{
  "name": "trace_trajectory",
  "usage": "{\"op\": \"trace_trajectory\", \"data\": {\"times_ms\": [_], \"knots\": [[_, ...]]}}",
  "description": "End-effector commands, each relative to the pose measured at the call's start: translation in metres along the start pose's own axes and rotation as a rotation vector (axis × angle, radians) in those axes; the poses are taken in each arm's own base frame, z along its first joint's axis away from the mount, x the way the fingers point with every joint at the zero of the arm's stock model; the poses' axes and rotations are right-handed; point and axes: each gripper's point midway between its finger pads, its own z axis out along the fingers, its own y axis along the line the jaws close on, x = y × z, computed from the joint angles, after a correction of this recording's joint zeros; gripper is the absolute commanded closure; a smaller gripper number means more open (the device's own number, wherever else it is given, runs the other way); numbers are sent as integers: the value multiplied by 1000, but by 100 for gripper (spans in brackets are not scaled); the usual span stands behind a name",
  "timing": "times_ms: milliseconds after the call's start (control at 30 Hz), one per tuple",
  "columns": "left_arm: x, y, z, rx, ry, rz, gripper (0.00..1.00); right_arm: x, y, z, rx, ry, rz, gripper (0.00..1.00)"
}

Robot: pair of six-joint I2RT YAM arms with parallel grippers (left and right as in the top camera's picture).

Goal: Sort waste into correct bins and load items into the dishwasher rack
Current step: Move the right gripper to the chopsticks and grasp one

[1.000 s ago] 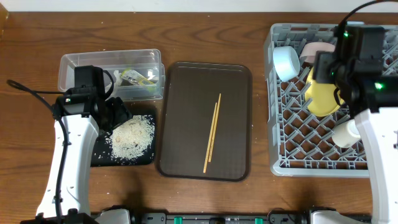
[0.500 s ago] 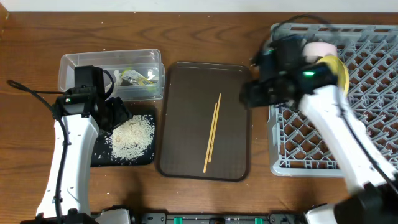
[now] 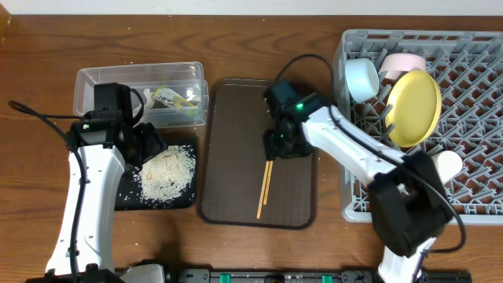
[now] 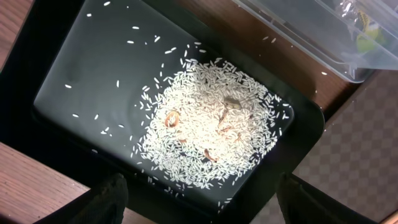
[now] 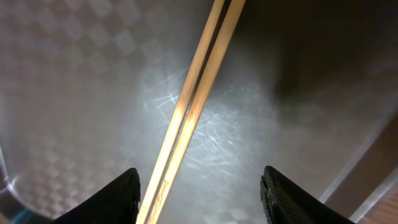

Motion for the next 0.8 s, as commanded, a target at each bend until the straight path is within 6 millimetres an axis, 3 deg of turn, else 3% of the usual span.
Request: {"op": "trace_trajectory", "data": {"times_ms": [0,233,767], "knots": [[0,2,-2,-3,-7,-10,21,5,-7,19,89,10,63,39],[0,2,-2,-3,-7,-10,21,9,-13,36,129,37,70,40],[0,2,-2,-3,-6,-10,21,17,-23,39,184,53,126,42]]}}
